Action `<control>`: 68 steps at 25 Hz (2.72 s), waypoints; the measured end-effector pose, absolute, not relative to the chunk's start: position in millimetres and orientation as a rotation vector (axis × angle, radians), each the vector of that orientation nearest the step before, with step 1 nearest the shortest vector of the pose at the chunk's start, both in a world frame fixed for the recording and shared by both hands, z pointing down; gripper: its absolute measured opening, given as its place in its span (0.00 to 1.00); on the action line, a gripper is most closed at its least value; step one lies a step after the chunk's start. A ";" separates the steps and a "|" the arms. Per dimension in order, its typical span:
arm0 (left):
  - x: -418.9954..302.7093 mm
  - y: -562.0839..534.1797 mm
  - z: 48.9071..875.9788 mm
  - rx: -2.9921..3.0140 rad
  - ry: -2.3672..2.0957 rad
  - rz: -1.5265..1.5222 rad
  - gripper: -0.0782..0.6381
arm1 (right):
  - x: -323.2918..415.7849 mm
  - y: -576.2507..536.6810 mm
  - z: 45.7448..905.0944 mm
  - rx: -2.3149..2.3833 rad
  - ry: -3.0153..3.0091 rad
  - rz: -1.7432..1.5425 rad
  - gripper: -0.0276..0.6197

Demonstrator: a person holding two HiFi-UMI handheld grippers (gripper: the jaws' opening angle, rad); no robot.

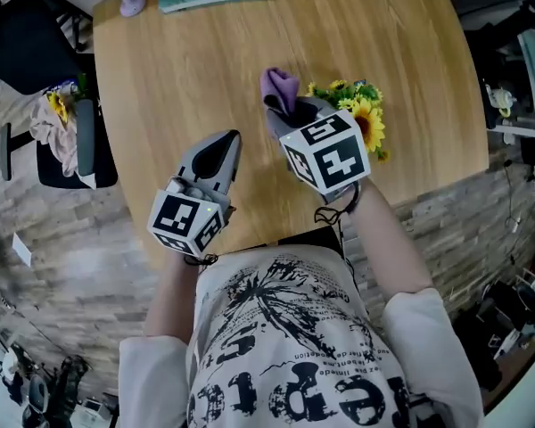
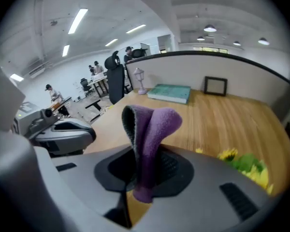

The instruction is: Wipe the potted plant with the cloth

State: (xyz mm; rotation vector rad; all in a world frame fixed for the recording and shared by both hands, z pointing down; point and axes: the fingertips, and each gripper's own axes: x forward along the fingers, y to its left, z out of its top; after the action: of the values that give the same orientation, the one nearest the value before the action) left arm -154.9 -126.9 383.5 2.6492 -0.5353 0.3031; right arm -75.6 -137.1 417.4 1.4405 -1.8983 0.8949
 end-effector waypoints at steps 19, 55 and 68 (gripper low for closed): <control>-157.0 -105.7 427.8 2.609 -0.320 0.401 0.11 | -39.6 -98.6 503.0 1.934 -1.533 1.582 0.16; -46.7 -35.4 443.1 2.707 -0.288 0.496 0.13 | 24.2 54.8 507.2 1.429 -1.590 1.315 0.16; 18.0 -40.6 456.0 2.845 -0.059 0.472 0.81 | 127.5 78.5 497.2 1.759 -1.377 1.279 0.16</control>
State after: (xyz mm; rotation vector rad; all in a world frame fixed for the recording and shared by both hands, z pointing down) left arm 18.0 -40.6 456.0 2.8447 -0.0589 0.4723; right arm 127.5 78.5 497.2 1.7589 -1.3768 1.2785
